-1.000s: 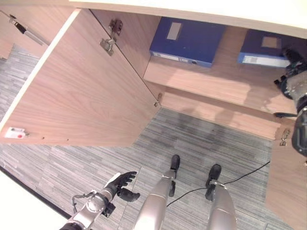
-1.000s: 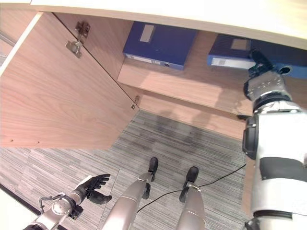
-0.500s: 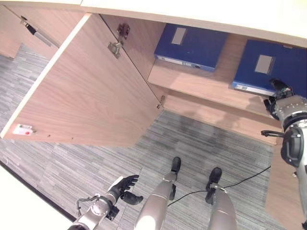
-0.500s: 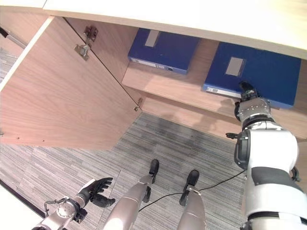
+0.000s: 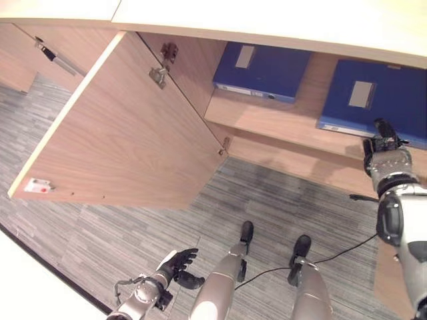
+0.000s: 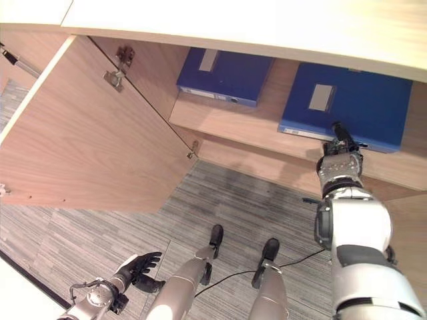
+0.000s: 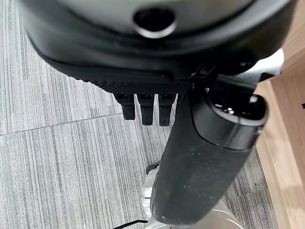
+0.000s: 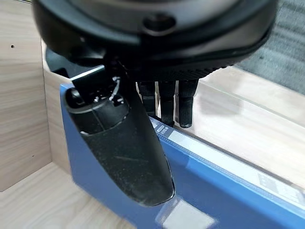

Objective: Put the empty folder in the office cabinet

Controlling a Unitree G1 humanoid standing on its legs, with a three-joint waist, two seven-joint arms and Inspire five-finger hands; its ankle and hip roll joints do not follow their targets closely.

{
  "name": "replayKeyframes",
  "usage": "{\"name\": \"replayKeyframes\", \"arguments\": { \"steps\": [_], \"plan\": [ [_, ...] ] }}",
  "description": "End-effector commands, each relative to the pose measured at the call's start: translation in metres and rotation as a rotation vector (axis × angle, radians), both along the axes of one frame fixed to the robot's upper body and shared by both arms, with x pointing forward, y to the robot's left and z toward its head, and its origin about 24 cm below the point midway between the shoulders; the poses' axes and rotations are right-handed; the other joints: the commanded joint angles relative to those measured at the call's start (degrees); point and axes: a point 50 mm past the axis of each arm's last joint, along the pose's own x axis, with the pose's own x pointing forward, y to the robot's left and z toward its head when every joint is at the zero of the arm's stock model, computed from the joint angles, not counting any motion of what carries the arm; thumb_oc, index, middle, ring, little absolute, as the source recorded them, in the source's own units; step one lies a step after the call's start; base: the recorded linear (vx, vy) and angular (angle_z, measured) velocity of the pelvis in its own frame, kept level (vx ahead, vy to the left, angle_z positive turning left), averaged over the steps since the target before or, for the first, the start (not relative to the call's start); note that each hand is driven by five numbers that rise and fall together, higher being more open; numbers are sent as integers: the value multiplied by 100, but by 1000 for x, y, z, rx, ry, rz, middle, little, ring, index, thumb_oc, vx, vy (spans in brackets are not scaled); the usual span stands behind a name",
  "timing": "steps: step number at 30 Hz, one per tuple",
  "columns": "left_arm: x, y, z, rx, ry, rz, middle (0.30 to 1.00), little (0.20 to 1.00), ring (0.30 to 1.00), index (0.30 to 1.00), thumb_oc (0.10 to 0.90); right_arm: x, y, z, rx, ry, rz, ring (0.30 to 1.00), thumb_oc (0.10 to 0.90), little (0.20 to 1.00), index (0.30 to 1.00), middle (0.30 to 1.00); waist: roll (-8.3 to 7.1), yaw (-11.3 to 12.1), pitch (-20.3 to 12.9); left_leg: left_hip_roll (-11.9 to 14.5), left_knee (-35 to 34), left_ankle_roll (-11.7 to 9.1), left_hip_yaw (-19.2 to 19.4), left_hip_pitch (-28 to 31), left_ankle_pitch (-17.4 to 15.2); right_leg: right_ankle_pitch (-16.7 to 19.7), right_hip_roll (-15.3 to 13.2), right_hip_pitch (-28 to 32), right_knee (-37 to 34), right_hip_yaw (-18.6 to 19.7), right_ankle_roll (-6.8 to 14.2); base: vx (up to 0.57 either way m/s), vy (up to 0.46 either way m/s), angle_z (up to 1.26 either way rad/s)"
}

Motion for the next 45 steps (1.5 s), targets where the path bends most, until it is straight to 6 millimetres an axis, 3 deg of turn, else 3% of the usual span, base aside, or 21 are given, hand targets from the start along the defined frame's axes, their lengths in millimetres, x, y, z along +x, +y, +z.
{"name": "replayKeyframes", "arguments": {
  "steps": [1,2,5,11,16,17,24,25,30,34,40,45],
  "plan": [
    [0,14,-3,41,3,57,900,900,900,900,800,6,10,7,-3,-162,37,900,800,900,900,900,-53,21,246,305,-362,-319,-283,212,-343,-538,-42,742,-60,17,509,9,-4,-8],
    [-5,14,-9,57,38,63,900,900,900,900,800,7,25,-7,12,-180,77,900,800,900,900,900,-107,-52,252,318,-400,-331,-274,256,-333,-521,-28,782,-110,32,512,-14,4,-9],
    [-6,14,-15,70,67,89,900,900,900,900,800,5,45,-30,31,-200,110,900,800,900,900,900,-176,-148,238,351,-496,-344,-274,332,-264,-431,3,818,-219,35,501,13,-8,-7],
    [-11,18,-17,80,75,111,900,900,900,900,800,9,33,-10,-13,-194,86,900,800,900,900,900,-217,-165,206,356,-653,-372,-260,481,-251,-437,-9,902,-289,21,523,18,-6,-2],
    [-15,20,-17,92,81,83,900,900,900,900,800,14,9,48,-117,-255,50,900,800,900,900,900,-173,-61,158,353,-792,-402,-263,560,-206,-424,-35,963,-376,-14,540,25,-2,0],
    [-18,22,-18,103,89,70,900,900,900,900,800,13,1,71,-165,-278,35,900,800,900,900,900,-179,-22,120,353,-815,-403,-272,577,-197,-417,-44,969,-376,-24,546,0,0,0],
    [-21,24,-18,113,97,48,900,900,900,900,800,10,-10,116,-268,-323,12,900,800,900,900,900,-183,73,51,352,-855,-392,-302,615,-205,-415,-64,1005,-376,-64,561,24,-9,4],
    [-23,26,-17,114,99,44,900,900,900,900,800,7,-14,130,-320,-332,7,900,800,900,900,900,-201,107,24,344,-866,-387,-315,636,-206,-416,-64,1021,-386,-70,566,31,-4,7],
    [-24,29,-16,115,100,30,900,900,900,900,800,-4,-33,154,-400,-310,-36,900,800,900,900,900,-193,204,-32,330,-895,-388,-344,647,-198,-417,-91,1067,-418,-116,591,25,-2,4],
    [-27,30,-17,115,109,27,900,900,900,900,800,-9,-41,157,-434,-280,-46,900,800,900,900,900,-199,246,-73,324,-906,-374,-388,664,-197,-427,-101,1108,-413,-150,593,34,-7,4],
    [-29,30,-18,126,117,23,900,900,900,900,800,-3,-33,141,-407,-274,-21,900,800,900,900,900,-239,230,-89,316,-900,-361,-402,704,-224,-430,-95,1155,-419,-161,590,9,-1,2],
    [-26,28,-18,125,110,36,900,900,900,900,800,6,-18,110,-317,-260,20,900,800,900,900,900,-287,204,-81,307,-885,-352,-406,752,-256,-416,-88,1226,-439,-163,591,0,0,0]
  ]
}}
